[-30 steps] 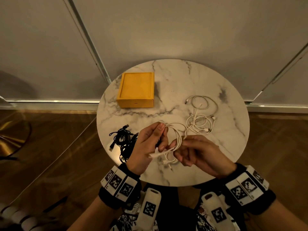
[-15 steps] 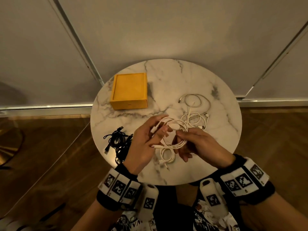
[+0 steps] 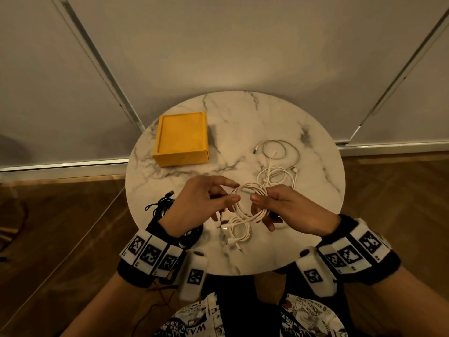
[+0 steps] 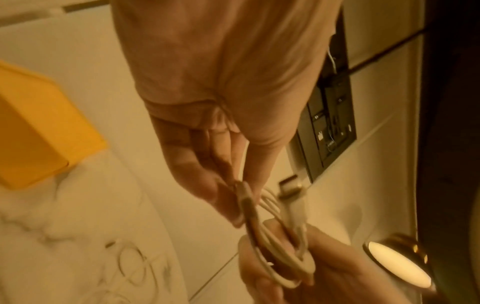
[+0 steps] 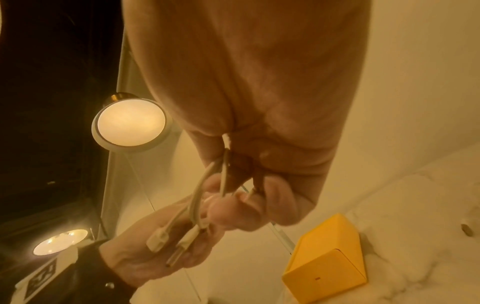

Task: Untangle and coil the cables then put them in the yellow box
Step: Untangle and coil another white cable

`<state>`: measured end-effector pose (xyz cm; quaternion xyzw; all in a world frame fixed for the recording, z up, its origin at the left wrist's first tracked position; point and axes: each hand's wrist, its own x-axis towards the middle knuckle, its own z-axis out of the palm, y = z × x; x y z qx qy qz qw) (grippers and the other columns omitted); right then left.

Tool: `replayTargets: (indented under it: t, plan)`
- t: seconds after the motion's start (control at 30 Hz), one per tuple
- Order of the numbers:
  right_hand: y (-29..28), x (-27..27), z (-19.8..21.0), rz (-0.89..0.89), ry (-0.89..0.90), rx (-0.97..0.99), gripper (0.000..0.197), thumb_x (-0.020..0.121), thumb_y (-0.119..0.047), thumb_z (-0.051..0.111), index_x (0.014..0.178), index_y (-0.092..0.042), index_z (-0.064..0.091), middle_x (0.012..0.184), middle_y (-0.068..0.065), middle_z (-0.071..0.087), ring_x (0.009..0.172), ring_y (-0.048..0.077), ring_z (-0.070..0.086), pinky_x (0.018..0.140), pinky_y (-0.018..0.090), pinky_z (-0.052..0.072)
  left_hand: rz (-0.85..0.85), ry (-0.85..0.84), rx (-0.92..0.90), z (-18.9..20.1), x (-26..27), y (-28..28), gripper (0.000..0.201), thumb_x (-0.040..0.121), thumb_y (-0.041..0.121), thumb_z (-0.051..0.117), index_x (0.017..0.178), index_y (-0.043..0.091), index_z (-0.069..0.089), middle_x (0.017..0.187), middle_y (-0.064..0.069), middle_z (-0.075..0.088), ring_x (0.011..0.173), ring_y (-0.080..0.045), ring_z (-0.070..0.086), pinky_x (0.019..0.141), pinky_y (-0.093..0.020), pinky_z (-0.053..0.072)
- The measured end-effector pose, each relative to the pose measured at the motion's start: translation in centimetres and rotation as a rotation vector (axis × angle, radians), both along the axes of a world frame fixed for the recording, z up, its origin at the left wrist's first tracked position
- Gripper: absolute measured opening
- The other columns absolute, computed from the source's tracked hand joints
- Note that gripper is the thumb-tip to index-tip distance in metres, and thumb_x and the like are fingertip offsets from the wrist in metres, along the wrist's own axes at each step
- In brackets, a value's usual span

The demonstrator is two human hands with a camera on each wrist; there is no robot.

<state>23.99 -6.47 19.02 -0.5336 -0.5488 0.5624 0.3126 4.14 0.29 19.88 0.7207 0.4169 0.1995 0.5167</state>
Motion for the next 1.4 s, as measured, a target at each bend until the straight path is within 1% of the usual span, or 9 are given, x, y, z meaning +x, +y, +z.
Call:
replayTargets:
  t: [0.13, 0.3, 0.47, 0.63, 0.8, 1.03, 1.2, 1.3, 1.4]
  plan:
    - [-0.1, 0.1, -0.7, 0.009, -0.104, -0.014, 0.047, 0.100, -0.029, 0.043, 0.080, 0.011, 0.058, 0.048, 0.006, 0.057, 0.042, 0.003, 0.051, 0.052, 0.012, 0.036, -0.012, 0.034, -0.064, -0.1, -0.2, 0.2, 0.015, 0.081, 0.021, 0.076, 0.085, 0.007, 0.072, 0.066, -0.011, 0.070, 0.049, -0.014, 0.058, 0.045, -0.028, 0.051]
    - [-0.3, 0.0, -1.0, 0.045, -0.044, -0.076, 0.043, 0.103, -0.025, 0.039, 0.072, 0.001, 0.055, 0.045, -0.002, 0.060, 0.037, 0.009, 0.050, 0.049, 0.030, 0.031, 0.040, -0.167, -0.266, 0.0, -1.0, 0.4, 0.017, 0.087, 0.016, 0.066, 0.102, 0.008, 0.071, 0.058, -0.008, 0.058, 0.046, -0.019, 0.041, 0.042, -0.020, 0.036]
    - [-0.1, -0.9, -1.9, 0.000, -0.019, -0.129, 0.043, 0.103, -0.023, 0.039, 0.069, -0.001, 0.052, 0.049, 0.007, 0.062, 0.034, 0.017, 0.052, 0.046, 0.031, 0.030, 0.108, -0.440, -0.482, -0.3, -0.5, -1.1, 0.022, 0.083, 0.013, 0.059, 0.098, -0.001, 0.069, 0.081, -0.013, 0.072, 0.059, -0.015, 0.066, 0.044, -0.019, 0.049]
    - [0.1, -1.2, -1.9, -0.013, 0.055, -0.144, 0.044, 0.103, -0.022, 0.039, 0.067, -0.002, 0.055, 0.058, 0.018, 0.062, 0.037, 0.024, 0.052, 0.044, 0.029, 0.030, 0.171, -0.319, -0.062, -1.7, 0.1, -2.0, 0.014, 0.080, 0.015, 0.072, 0.090, 0.006, 0.075, 0.080, -0.006, 0.075, 0.056, -0.019, 0.064, 0.050, -0.034, 0.050]
    - [0.1, -1.0, -2.0, -0.018, 0.149, -0.159, 0.042, 0.102, -0.020, 0.041, 0.068, 0.000, 0.054, 0.057, 0.020, 0.059, 0.034, 0.023, 0.049, 0.040, 0.024, 0.031, 0.237, -0.101, 0.343, -3.3, 0.4, -1.7, 0.015, 0.079, 0.008, 0.075, 0.079, 0.021, 0.070, 0.079, 0.011, 0.068, 0.070, -0.010, 0.062, 0.052, -0.018, 0.042]
    - [0.1, -1.3, -1.6, 0.055, 0.322, -0.150, 0.040, 0.094, -0.027, 0.047, 0.062, -0.006, 0.058, 0.056, 0.019, 0.058, 0.034, 0.022, 0.047, 0.041, 0.026, 0.031, 0.096, -0.246, -0.137, -4.2, -0.5, -1.5, 0.038, 0.079, 0.035, 0.069, 0.109, 0.013, 0.064, 0.103, -0.018, 0.065, 0.087, -0.042, 0.062, 0.065, -0.058, 0.051]
    - [-0.2, -0.9, -1.8, 0.057, 0.221, -0.134, 0.043, 0.100, -0.022, 0.044, 0.066, 0.001, 0.056, 0.057, 0.018, 0.059, 0.035, 0.022, 0.048, 0.044, 0.029, 0.028, 0.088, -0.144, -0.283, -3.3, -0.8, -1.0, 0.040, 0.091, 0.042, 0.053, 0.097, 0.006, 0.070, 0.064, -0.007, 0.055, 0.048, -0.013, 0.053, 0.044, -0.030, 0.040]
    - [-0.3, -0.6, -1.6, 0.045, 0.129, -0.142, 0.045, 0.102, -0.020, 0.041, 0.063, -0.003, 0.055, 0.053, 0.015, 0.058, 0.033, 0.021, 0.046, 0.042, 0.027, 0.028, -0.014, -0.112, -0.245, -2.1, -1.3, -0.1, 0.035, 0.098, 0.026, 0.050, 0.074, 0.011, 0.070, 0.054, -0.009, 0.045, 0.043, -0.012, 0.041, 0.048, -0.028, 0.031]
    - [-0.2, -0.9, -1.2, 0.078, -0.132, -0.092, 0.054, 0.103, -0.019, 0.039, 0.051, -0.009, 0.052, 0.038, -0.003, 0.053, 0.032, 0.008, 0.043, 0.044, 0.022, 0.034, -0.027, -0.068, -0.227, -1.5, -1.6, 1.0, 0.035, 0.099, 0.021, 0.051, 0.076, 0.002, 0.070, 0.053, -0.004, 0.044, 0.044, -0.014, 0.039, 0.050, -0.031, 0.030]
